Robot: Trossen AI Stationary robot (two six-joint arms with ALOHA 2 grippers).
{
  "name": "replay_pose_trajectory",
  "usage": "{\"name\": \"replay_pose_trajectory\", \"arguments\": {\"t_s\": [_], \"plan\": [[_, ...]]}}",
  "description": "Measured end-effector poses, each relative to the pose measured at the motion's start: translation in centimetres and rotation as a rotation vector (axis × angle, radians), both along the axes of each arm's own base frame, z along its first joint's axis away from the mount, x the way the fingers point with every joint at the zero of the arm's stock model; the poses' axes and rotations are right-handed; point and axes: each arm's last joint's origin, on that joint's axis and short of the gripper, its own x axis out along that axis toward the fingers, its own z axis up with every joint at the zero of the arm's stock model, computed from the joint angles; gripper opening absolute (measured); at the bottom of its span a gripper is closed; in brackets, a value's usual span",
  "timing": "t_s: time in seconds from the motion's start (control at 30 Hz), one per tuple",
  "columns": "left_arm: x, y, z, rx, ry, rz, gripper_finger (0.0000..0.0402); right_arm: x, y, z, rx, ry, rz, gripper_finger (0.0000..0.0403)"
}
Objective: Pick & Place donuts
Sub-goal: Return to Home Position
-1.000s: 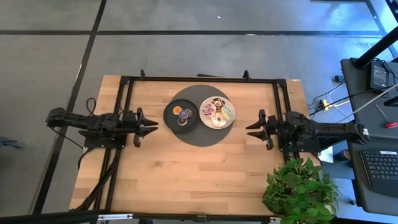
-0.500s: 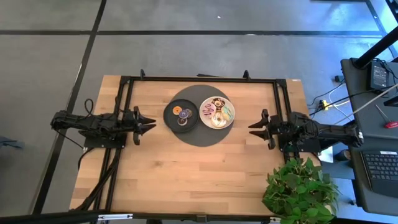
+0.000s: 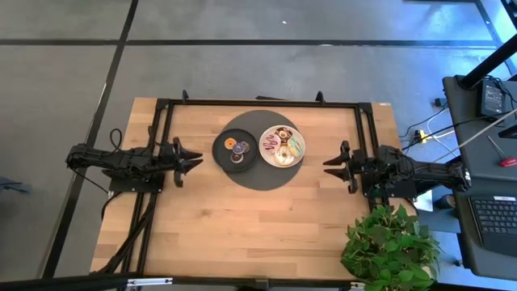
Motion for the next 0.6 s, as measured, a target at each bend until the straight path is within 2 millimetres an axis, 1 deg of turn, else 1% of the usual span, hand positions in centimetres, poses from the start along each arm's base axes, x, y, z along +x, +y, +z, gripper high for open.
{"name": "replay_pose_trajectory", "arguments": {"t_s": [0.07, 0.13, 0.43, 0.6], "plan": [[0.0, 0.1, 0.0, 0.002, 0.005, 0.034, 0.0103, 0.1, 0.0, -0.1, -0.003, -0.035, -0.005, 0.0124], [-0.1, 0.2, 0.0, 0.004, 0.005, 0.062, 0.0104, 0.3, 0.0, -0.7, -0.002, -0.059, -0.005, 0.0124], [0.0, 0.2, -0.2, 0.008, 0.022, 0.059, 0.0099, 0.3, -0.1, -1.2, -0.033, -0.011, -0.028, 0.0124], [0.1, 0.1, -0.4, 0.037, 0.052, 0.055, 0.01, 0.4, -0.1, -1.2, -0.064, -0.005, -0.037, 0.0124]]}}
